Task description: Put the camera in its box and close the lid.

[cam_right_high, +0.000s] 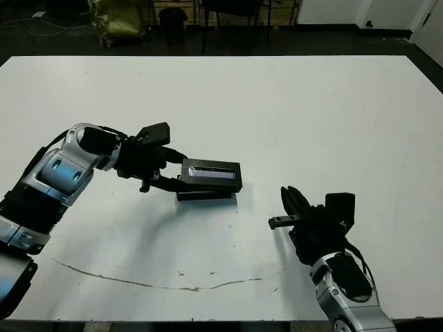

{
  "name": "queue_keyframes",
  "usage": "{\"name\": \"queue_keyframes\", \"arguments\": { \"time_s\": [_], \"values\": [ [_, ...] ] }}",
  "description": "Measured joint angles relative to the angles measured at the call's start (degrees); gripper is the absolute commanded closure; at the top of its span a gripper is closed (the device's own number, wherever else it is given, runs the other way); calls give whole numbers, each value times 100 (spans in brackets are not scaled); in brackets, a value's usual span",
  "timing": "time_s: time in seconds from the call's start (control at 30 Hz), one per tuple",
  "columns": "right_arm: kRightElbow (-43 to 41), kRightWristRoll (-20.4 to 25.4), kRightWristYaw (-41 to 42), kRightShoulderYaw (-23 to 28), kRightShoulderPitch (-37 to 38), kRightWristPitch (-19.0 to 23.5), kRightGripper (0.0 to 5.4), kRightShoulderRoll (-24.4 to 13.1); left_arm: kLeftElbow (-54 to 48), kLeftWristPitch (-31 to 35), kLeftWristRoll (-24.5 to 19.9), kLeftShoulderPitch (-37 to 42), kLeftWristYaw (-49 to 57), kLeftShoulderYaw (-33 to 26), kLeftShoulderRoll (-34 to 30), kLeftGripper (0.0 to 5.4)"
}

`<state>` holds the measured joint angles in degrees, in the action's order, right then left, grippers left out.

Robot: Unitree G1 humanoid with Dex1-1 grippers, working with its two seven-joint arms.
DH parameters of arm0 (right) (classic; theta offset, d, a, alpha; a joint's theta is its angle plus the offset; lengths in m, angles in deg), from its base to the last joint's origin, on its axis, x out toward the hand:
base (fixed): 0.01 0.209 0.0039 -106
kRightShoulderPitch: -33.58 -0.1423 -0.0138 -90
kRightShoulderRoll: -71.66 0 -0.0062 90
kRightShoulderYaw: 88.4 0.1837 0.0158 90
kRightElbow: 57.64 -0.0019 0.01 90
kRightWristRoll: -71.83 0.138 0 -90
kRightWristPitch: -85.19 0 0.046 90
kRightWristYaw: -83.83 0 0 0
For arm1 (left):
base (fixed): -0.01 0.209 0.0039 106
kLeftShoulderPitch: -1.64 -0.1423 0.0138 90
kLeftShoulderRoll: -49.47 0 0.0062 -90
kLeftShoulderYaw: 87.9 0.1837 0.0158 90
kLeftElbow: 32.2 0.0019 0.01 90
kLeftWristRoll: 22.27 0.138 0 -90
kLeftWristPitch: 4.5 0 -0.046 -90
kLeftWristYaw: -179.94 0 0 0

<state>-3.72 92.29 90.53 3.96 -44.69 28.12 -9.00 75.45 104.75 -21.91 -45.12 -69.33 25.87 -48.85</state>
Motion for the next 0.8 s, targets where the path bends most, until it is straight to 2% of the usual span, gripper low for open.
{"name": "queue_keyframes", "arguments": {
  "time_s": [0.67, 0.8],
  "values": [
    [-15, -28, -53, -24, 2, 36, 540, 3, -31, 154, 66, 150, -114, 191, 95, 315],
    [-2, -94, -8, -49, 15, -88, 540, 0, -276, 205, 59, 148, -111, 190, 92, 315]
  ]
}}
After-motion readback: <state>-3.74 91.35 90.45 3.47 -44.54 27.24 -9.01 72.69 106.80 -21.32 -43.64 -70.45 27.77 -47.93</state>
